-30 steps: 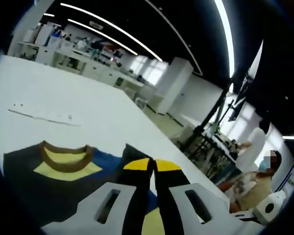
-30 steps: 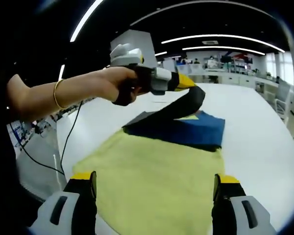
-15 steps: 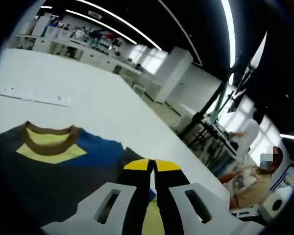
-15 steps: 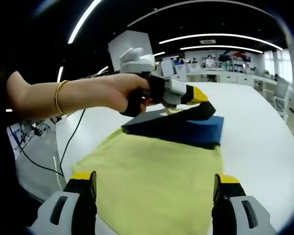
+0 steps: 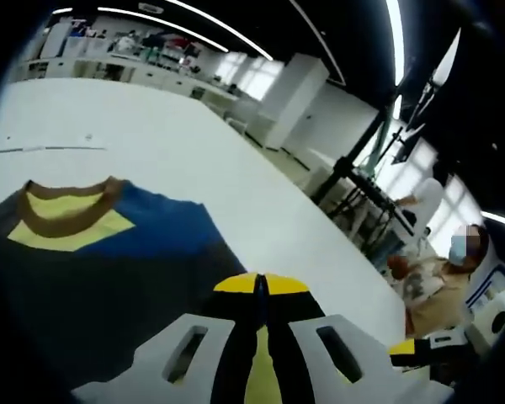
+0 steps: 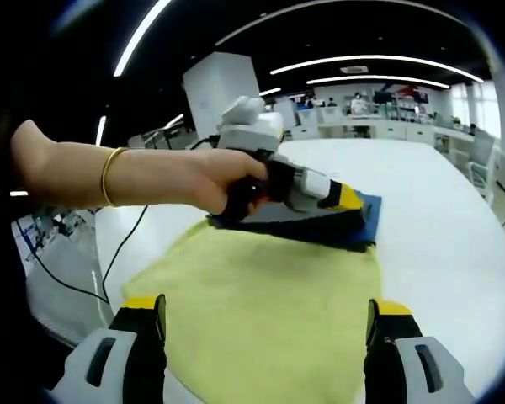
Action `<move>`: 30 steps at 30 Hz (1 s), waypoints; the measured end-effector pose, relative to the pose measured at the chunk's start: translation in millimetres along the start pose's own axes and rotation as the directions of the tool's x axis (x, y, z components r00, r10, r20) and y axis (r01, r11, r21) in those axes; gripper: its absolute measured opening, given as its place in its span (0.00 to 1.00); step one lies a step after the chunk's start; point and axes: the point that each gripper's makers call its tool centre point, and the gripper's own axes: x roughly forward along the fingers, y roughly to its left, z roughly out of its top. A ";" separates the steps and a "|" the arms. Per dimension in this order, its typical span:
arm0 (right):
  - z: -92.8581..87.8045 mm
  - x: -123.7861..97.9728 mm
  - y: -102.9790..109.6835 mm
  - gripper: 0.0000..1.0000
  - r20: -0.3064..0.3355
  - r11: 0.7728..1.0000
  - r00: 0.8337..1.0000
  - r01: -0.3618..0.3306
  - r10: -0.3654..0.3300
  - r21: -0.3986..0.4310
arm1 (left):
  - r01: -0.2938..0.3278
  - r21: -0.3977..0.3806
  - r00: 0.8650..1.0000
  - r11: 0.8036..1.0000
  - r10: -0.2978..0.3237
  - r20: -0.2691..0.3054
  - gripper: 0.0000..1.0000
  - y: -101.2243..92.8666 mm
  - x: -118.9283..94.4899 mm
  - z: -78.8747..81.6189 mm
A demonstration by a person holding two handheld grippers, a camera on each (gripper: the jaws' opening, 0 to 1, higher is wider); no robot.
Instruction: Fold the garment on the visible template until the final outline fits inside the template.
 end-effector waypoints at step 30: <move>-12.4 -14.8 6.9 0.99 -0.138 0.989 0.984 -0.123 0.112 -0.078 | 0.005 0.371 0.998 0.929 -0.026 0.051 0.99 -4.9 -77.0 8.3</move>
